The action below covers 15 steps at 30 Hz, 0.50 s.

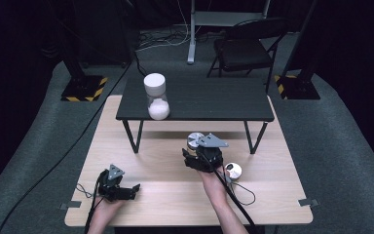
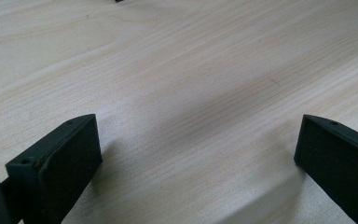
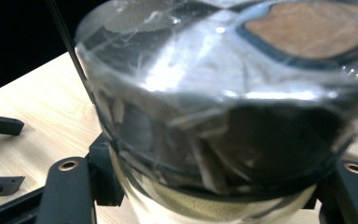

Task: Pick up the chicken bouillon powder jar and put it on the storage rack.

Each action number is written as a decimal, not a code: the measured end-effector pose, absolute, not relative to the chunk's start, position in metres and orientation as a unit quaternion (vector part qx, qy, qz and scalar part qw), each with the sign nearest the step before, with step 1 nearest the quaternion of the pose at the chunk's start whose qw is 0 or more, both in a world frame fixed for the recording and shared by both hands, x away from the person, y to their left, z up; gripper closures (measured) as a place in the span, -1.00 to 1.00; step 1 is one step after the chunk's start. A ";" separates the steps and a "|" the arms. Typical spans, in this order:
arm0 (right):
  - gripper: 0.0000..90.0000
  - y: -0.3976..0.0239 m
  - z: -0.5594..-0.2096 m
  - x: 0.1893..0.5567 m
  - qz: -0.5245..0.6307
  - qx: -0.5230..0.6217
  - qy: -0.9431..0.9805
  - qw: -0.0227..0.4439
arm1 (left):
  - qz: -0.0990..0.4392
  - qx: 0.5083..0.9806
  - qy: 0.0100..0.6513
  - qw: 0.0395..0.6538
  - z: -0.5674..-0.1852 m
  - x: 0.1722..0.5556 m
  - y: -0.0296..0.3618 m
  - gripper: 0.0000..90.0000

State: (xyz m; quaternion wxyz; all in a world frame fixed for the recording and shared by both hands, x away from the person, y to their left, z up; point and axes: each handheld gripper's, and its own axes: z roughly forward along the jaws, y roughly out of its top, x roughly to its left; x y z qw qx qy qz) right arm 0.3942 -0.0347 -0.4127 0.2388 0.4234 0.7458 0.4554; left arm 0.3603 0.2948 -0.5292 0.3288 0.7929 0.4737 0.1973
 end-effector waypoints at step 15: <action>-0.32 -0.038 -0.397 0.397 0.454 0.420 0.747 0.245 | 0.197 0.793 0.474 0.329 -0.529 0.360 0.295 -1.00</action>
